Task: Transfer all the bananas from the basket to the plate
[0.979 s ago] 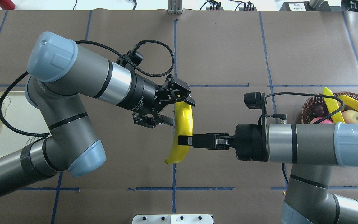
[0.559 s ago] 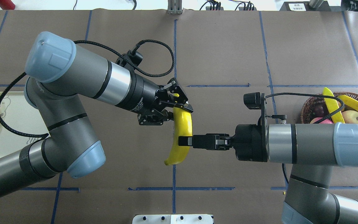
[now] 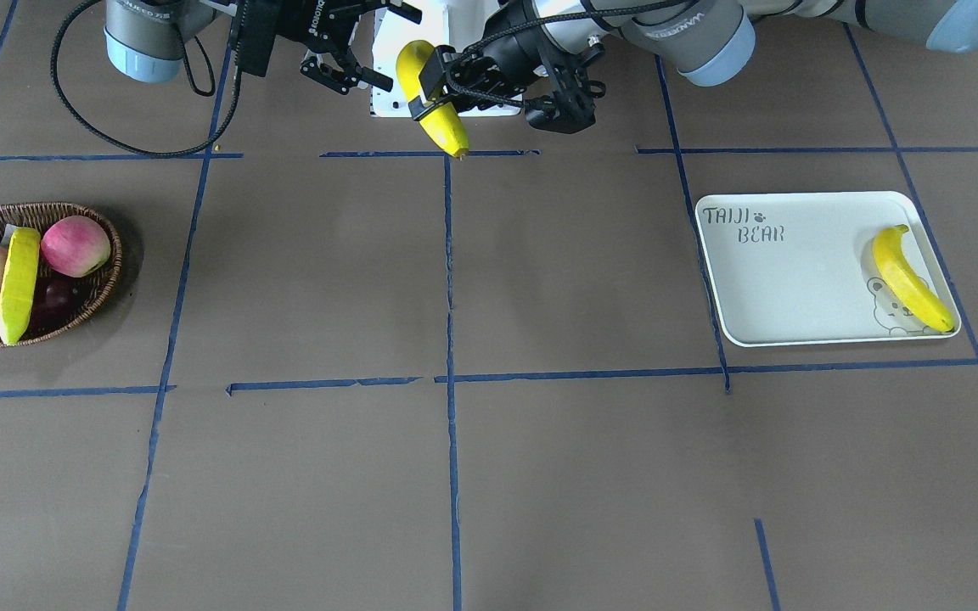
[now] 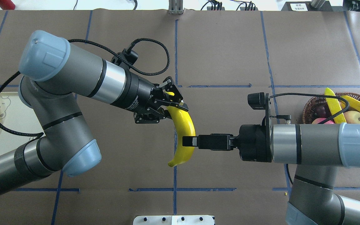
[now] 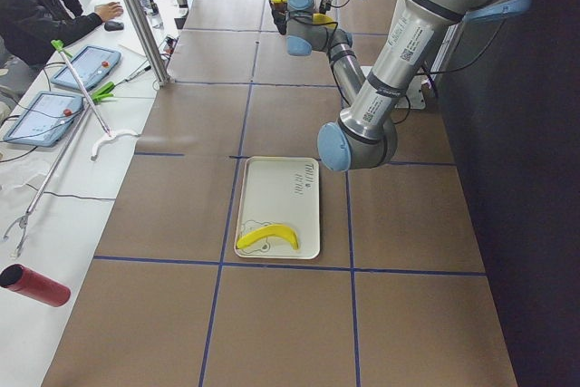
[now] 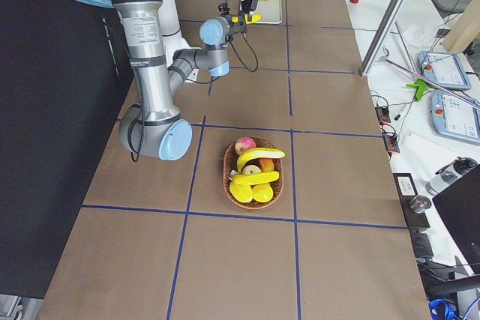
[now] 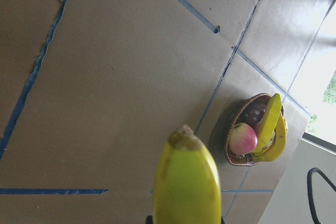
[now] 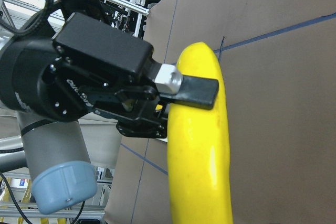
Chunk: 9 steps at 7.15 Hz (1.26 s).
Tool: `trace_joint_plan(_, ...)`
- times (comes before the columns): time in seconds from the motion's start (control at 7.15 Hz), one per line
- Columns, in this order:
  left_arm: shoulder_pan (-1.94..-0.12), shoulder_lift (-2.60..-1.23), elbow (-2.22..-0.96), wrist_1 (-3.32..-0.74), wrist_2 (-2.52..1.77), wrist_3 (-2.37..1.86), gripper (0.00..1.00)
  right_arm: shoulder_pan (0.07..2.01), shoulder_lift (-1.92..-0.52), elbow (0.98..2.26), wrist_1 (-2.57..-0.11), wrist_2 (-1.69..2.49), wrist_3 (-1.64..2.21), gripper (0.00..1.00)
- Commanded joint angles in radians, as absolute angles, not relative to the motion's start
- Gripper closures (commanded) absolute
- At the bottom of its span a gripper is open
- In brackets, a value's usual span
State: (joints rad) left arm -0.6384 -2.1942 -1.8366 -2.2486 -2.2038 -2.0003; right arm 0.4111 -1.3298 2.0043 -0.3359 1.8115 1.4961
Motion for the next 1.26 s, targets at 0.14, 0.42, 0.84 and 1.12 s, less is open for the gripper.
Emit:
trace_joint_plan(0.14, -0.757, -2.120, -1.787, -2.215, -2.204, -1.921, 1.00, 0.464, -1.383, 2.032, -0.377, 1.827, 1.496, 0.00)
trace_joint_plan(0.42, -0.834, -1.978, -1.802, -2.128, -2.203, -1.713, 1.00, 0.683, -1.394, 2.046, -0.597, 2.042, 1.493, 0.00)
trace_joint_plan(0.84, -0.928, -1.679, -1.827, -2.092, -2.200, -1.360, 1.00, 0.943, -1.439, 2.040, -0.997, 2.259, 1.135, 0.00)
trace_joint_plan(1.12, -0.962, -1.519, -1.815, -2.091, -2.200, -1.208, 1.00, 1.009, -1.477, 2.039, -1.211, 2.260, 0.824, 0.00)
